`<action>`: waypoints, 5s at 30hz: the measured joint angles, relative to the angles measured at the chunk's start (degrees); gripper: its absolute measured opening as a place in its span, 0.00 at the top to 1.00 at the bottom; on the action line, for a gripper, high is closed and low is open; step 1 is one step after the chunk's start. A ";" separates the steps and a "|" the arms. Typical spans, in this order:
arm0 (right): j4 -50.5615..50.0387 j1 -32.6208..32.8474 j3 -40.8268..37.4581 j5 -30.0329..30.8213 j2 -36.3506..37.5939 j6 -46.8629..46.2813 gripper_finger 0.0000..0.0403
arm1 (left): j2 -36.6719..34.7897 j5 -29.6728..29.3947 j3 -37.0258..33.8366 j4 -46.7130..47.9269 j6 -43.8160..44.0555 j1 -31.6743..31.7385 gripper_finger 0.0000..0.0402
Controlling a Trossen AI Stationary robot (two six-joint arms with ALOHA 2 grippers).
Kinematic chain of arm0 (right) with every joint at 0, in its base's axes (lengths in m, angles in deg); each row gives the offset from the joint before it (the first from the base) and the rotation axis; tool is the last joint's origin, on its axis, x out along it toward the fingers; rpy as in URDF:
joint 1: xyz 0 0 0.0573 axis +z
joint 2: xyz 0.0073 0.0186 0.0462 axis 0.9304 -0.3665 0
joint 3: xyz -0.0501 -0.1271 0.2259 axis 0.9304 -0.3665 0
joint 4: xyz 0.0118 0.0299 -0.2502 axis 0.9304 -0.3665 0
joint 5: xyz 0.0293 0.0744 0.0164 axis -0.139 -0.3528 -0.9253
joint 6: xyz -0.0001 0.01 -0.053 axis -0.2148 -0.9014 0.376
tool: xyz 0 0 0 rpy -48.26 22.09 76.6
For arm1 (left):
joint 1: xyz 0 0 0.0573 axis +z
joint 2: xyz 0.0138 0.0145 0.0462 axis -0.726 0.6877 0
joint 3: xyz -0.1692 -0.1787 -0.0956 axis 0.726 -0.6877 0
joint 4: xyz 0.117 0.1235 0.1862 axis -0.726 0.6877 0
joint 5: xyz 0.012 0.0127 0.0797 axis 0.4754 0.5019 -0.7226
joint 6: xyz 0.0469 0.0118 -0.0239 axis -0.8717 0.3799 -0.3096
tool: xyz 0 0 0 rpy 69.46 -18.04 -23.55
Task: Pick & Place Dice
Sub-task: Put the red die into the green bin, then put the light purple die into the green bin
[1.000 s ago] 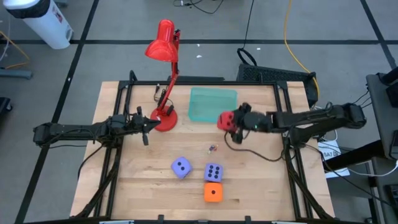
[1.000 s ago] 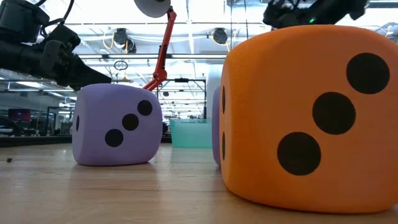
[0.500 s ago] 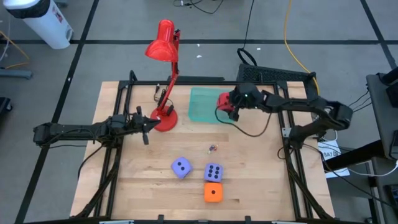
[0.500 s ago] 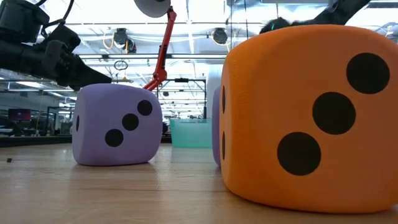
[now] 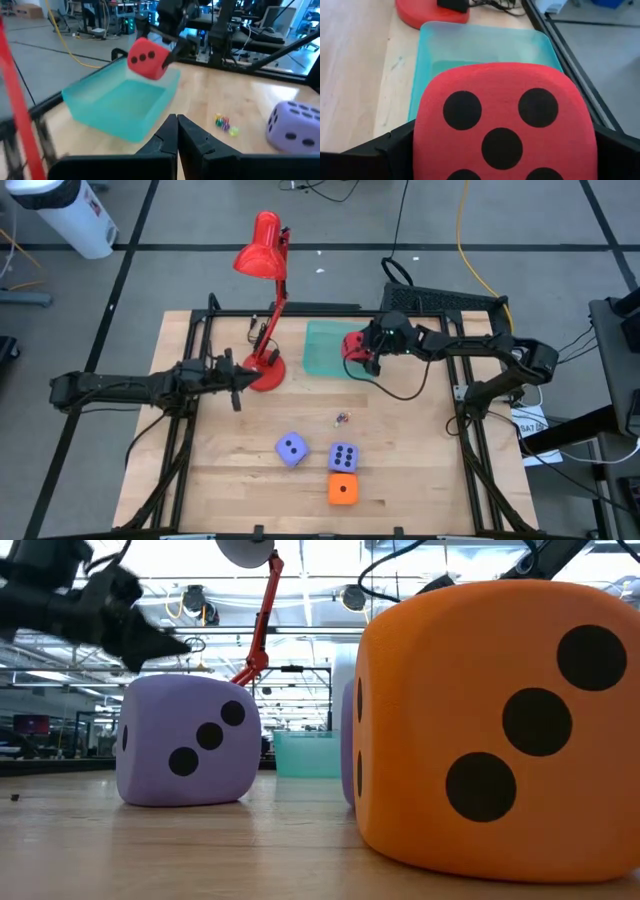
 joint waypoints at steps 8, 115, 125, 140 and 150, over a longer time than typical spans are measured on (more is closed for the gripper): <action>1.04 -0.04 0.00 -6.42 0.39 -2.11 0.01 | 22.86 -2.22 18.53 -0.44 -7.41 -0.60 0.99; -7.32 -0.44 -0.26 -13.64 17.26 -10.73 0.04 | 49.92 14.31 58.71 24.07 -17.42 6.54 1.00; 2.19 0.71 -10.10 -14.62 27.14 -14.02 0.24 | 21.15 10.94 23.06 4.16 -12.00 4.28 1.00; 42.54 3.62 -35.95 -7.62 30.72 -22.76 0.95 | 2.40 -0.80 2.52 1.39 -9.78 -6.00 1.00; 42.57 9.52 -41.44 -5.87 31.82 -20.88 0.99 | 2.84 -1.30 2.30 1.75 -7.12 -6.45 0.96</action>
